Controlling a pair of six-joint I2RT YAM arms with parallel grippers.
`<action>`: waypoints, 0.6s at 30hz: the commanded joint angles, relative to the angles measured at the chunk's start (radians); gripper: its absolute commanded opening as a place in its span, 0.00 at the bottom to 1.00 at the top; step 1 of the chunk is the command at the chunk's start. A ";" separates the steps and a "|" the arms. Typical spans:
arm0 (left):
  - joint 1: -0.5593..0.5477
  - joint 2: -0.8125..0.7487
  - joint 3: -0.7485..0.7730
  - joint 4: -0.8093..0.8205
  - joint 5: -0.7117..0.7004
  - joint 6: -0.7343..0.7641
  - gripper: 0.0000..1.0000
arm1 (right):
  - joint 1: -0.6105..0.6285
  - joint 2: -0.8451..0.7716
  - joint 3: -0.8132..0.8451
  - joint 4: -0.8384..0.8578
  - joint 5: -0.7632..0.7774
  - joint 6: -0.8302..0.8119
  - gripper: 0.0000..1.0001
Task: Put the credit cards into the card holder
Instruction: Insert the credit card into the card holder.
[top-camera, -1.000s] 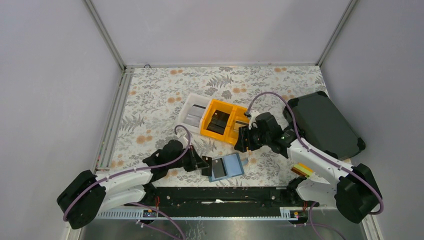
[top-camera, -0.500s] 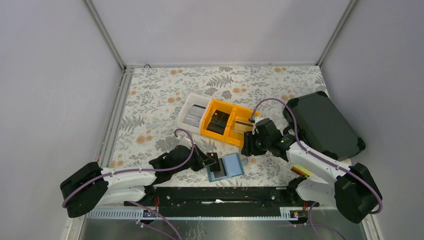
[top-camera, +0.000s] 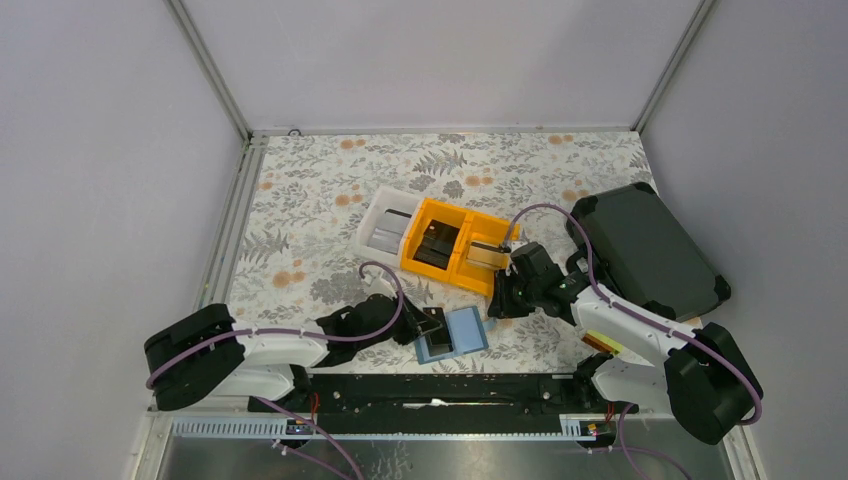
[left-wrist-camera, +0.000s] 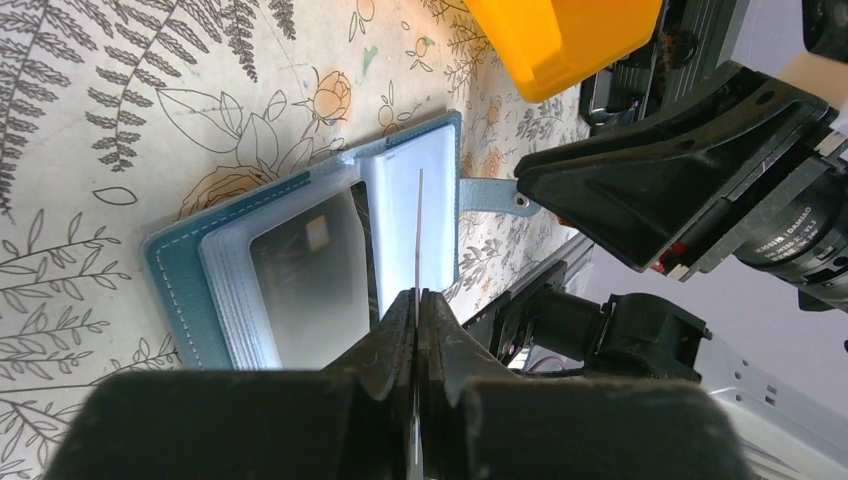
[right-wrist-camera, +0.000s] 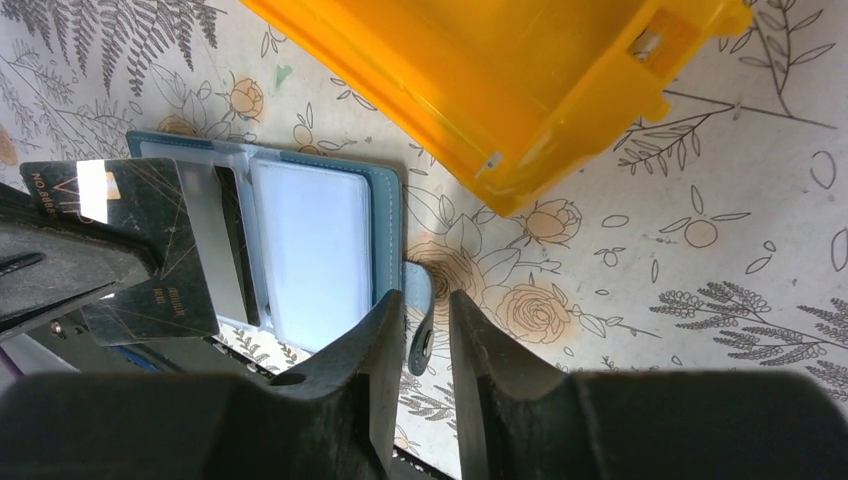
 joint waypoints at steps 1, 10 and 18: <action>-0.014 0.031 0.035 0.096 -0.044 -0.048 0.00 | 0.002 -0.001 -0.011 0.015 -0.017 0.019 0.29; -0.035 0.105 0.049 0.125 -0.042 -0.083 0.00 | 0.002 -0.002 -0.012 0.012 0.005 0.028 0.18; -0.056 0.116 0.041 0.084 -0.079 -0.108 0.00 | 0.002 -0.007 -0.015 0.013 0.008 0.031 0.12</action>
